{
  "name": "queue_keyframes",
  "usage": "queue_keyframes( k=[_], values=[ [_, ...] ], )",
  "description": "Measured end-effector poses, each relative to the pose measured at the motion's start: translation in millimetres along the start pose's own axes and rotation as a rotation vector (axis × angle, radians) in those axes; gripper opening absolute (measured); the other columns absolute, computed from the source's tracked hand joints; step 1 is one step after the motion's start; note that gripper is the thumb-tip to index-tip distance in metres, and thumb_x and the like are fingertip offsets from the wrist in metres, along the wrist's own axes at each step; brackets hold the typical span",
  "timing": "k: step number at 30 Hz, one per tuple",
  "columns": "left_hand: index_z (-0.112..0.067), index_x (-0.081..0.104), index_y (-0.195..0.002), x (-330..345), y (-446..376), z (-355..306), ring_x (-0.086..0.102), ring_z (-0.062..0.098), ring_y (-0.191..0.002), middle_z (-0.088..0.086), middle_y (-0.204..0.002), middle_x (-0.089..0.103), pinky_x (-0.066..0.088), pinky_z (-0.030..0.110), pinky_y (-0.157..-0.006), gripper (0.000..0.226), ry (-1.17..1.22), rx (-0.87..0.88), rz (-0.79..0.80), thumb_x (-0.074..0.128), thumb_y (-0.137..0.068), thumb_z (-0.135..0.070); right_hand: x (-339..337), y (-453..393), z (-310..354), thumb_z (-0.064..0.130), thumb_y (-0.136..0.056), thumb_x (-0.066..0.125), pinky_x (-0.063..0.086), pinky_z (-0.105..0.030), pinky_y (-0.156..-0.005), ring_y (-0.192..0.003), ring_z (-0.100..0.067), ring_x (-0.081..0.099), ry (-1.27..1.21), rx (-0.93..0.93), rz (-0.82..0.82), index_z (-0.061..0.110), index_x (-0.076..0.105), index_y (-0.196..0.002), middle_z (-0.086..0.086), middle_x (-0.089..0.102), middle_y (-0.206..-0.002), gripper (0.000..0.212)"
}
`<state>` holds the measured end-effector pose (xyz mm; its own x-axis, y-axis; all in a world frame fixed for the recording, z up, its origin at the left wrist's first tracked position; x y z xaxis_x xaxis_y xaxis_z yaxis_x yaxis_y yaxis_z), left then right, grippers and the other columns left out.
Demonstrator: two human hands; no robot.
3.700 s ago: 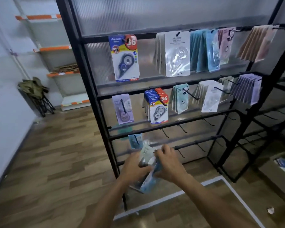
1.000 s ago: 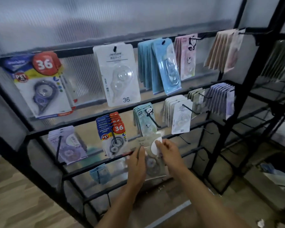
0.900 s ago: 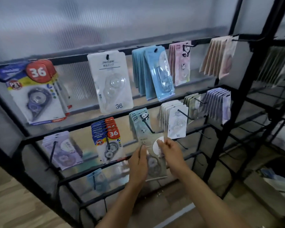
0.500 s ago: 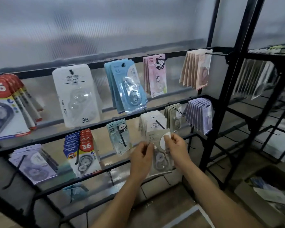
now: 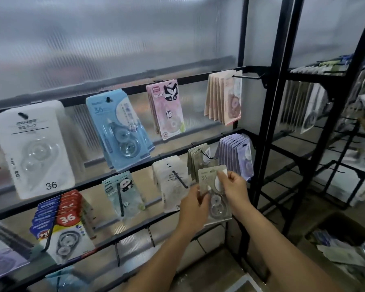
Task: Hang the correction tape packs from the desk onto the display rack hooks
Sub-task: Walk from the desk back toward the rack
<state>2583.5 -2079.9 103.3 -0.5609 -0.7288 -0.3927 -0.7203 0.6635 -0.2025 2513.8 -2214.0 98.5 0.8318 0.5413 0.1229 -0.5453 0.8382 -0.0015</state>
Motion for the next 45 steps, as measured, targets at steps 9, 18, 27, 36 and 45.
queue_keyframes(
  k=[9, 18, 27, 36, 45],
  values=[
    [-0.025, 0.049, -0.114, 51, -55, 10, 0.059, 0.002, -0.086, -0.015, -0.094, 0.058, 0.048, 0.013, -0.072, 0.027, -0.041, -0.078, -0.155, 0.063, -0.091, -0.027, -14, -91, -8, 0.039, -0.085, 0.065, 0.043, -0.016, -0.052, -0.058, -0.008, 0.055, 0.186, 0.005, 0.098, 0.018, 0.058, -0.067, 0.006, 0.06, -0.061, 0.028],
    [-0.012, 0.054, -0.106, 52, -74, 15, 0.055, -0.005, -0.072, -0.01, -0.085, 0.056, 0.043, 0.005, -0.063, 0.015, -0.102, -0.082, -0.297, 0.061, -0.092, -0.015, 5, -121, -14, 0.03, -0.092, 0.06, 0.041, -0.009, -0.052, -0.067, -0.006, 0.054, 0.247, -0.076, 0.254, 0.014, 0.056, -0.075, 0.003, 0.058, -0.072, 0.024],
    [-0.018, 0.054, -0.113, 46, -89, 30, 0.056, 0.01, -0.095, -0.004, -0.107, 0.06, 0.042, 0.015, -0.074, 0.021, -0.229, -0.217, -0.328, 0.058, -0.092, -0.018, 24, -145, -28, 0.036, -0.092, 0.056, 0.039, -0.024, -0.057, -0.066, -0.011, 0.051, 0.346, -0.021, 0.245, 0.017, 0.052, -0.074, 0.001, 0.054, -0.071, 0.026],
    [-0.014, 0.055, -0.127, 29, -57, 42, 0.058, 0.01, -0.1, 0.003, -0.114, 0.063, 0.048, 0.021, -0.088, 0.032, -0.253, -0.261, -0.26, 0.055, -0.096, -0.02, 22, -119, -41, 0.026, -0.091, 0.06, 0.052, -0.044, -0.087, -0.107, -0.026, 0.052, 0.381, 0.005, 0.071, 0.007, 0.046, -0.119, -0.014, 0.049, -0.119, 0.036],
    [-0.013, 0.065, -0.116, -48, 62, 87, 0.062, 0.014, -0.099, 0.001, -0.109, 0.068, 0.046, 0.022, -0.085, 0.024, -0.407, -0.376, -0.267, 0.053, -0.095, -0.016, 86, 43, -98, 0.015, -0.095, 0.049, 0.029, -0.017, -0.052, -0.074, -0.018, 0.052, 0.714, -0.115, 0.475, 0.015, 0.053, -0.077, 0.005, 0.051, -0.073, 0.018]
  ],
)
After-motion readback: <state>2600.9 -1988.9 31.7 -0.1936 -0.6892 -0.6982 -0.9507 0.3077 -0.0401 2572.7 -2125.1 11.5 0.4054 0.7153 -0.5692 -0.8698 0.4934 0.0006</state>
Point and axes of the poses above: each hand's wrist, its own y-axis away from the middle knuckle, its own x-axis out of the palm, z = x × y, the point moved 9 cm from there along -y, towards the middle knuckle
